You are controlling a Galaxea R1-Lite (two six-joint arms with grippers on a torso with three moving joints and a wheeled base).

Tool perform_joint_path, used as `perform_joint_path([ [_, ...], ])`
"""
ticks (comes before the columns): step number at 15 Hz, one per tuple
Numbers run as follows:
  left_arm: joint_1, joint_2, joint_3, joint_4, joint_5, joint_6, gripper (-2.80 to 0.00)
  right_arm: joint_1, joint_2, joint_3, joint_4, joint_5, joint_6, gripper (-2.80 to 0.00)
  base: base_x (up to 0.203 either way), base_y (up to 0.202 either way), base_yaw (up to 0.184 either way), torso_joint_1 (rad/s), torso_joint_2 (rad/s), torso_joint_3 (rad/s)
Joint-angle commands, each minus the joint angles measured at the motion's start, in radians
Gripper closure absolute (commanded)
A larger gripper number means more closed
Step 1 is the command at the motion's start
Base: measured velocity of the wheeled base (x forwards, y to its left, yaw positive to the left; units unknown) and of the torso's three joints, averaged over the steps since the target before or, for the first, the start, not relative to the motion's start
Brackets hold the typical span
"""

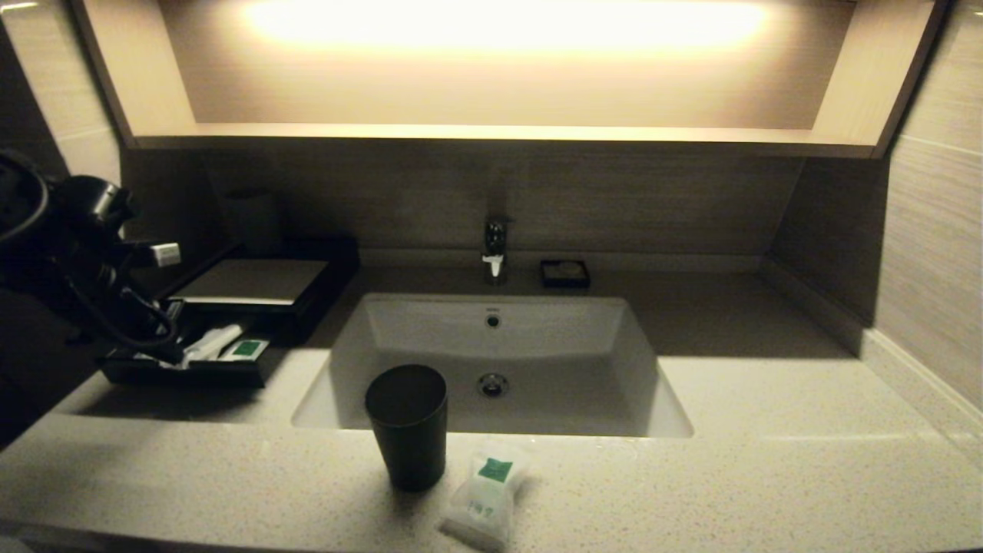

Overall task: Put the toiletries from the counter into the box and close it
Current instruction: Place the bathroom toiletry into the drawer

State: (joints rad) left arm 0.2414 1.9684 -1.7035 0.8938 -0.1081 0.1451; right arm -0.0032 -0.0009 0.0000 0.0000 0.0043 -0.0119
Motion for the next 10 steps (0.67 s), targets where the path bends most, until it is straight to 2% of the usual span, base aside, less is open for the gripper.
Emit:
perform_joint_path([
  [1,-0.01,0.015,-0.025,0.005,-0.001,-0.008,0.0,0.0,0.001,0.002,0.0,0.0,0.0,0.0,0.0,0.0,0.0,0.0,0.0,0.0],
  [4,-0.023,0.049,-0.069,0.012,0.001,-0.025,0.0,0.0,0.001,0.002,0.0,0.0,0.0,0.0,0.0,0.0,0.0,0.0,0.0,0.0],
  [10,-0.022,0.061,-0.084,0.005,0.001,-0.025,0.0,0.0,0.001,0.002,0.0,0.0,0.0,0.0,0.0,0.0,0.0,0.0,0.0,0.0],
])
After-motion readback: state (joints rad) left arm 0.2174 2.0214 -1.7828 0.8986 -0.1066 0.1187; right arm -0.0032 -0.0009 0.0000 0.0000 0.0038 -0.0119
